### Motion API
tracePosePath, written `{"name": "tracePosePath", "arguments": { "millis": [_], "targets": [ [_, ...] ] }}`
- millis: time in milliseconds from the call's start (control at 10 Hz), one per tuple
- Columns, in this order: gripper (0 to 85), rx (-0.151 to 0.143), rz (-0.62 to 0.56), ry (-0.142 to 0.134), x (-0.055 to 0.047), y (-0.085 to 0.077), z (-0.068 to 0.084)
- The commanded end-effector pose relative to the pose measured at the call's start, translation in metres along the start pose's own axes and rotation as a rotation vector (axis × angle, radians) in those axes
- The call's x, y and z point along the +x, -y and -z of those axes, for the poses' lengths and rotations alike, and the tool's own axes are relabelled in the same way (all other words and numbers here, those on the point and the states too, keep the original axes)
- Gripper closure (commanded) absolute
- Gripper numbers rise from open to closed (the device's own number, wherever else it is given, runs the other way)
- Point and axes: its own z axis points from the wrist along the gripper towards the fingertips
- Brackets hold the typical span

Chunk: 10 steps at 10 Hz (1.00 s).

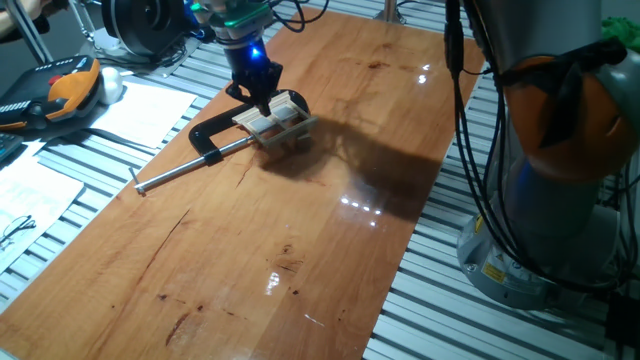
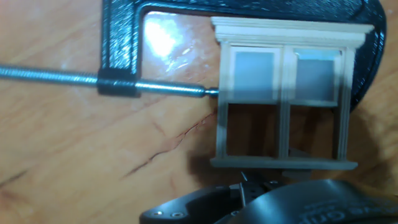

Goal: Close a sliding window

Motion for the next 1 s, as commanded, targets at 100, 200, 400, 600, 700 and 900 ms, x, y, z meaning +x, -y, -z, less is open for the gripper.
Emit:
{"name": "tracePosePath", "arguments": {
  "millis": [100, 200, 400, 600, 700, 900],
  "targets": [
    [85.0, -0.025, -0.141, -0.002, -0.003, 0.002, -0.006],
    [85.0, -0.029, -0.138, 0.002, -0.004, 0.003, -0.009],
    [85.0, -0.036, -0.126, -0.007, -0.007, 0.003, -0.016],
    [85.0, -0.038, -0.058, -0.026, -0.011, 0.004, -0.022],
    [85.0, -0.043, -0.045, -0.030, -0.013, 0.004, -0.024],
    [85.0, -0.050, -0.010, -0.012, -0.015, 0.007, -0.023]
  ]
}}
